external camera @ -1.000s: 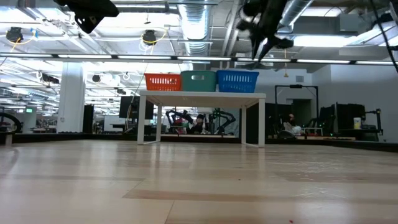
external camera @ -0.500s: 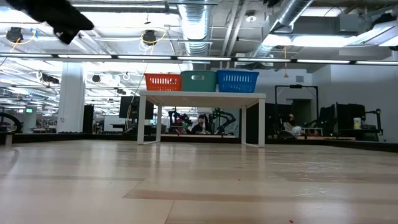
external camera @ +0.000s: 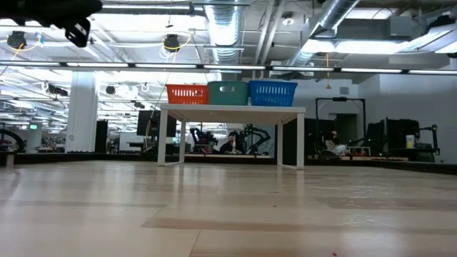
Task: Pick & Place Office Desk Supplies
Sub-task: Return to Home Position
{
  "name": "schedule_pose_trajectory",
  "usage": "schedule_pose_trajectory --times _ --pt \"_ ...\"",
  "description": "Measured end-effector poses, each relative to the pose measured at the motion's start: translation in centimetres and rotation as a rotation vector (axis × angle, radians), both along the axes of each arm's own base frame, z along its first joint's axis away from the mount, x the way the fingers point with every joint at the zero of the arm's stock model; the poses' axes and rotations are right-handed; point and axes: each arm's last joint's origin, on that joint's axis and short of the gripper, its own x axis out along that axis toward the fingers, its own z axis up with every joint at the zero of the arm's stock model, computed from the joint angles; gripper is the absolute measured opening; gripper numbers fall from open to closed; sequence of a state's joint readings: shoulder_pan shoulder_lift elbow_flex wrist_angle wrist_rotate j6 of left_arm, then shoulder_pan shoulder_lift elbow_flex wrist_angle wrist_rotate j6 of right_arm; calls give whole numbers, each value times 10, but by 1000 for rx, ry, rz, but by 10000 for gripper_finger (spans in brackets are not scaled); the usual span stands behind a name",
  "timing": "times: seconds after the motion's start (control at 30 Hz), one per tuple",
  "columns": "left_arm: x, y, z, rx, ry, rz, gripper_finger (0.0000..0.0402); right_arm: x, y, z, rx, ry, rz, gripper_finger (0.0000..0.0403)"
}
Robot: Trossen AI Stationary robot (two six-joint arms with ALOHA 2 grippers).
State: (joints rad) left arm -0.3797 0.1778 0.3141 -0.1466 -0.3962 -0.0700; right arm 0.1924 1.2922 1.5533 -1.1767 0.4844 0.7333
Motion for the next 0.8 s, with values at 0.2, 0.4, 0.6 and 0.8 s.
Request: schedule_pose_trajectory --times 0.2,0.4,0.6,0.8 --pt "12 6 -1 28 20 -40 1 1 12 -38 68 -81 60 82" --pt "11 15 -9 2 16 -72 1 -1 32 -57 101 -196 137 81" --pt "-1 19 -17 -45 -69 -42 1 1 53 -66 109 -266 217 81" --pt "-3 19 -32 -38 -81 -56 2 -5 73 -75 81 -309 266 81"
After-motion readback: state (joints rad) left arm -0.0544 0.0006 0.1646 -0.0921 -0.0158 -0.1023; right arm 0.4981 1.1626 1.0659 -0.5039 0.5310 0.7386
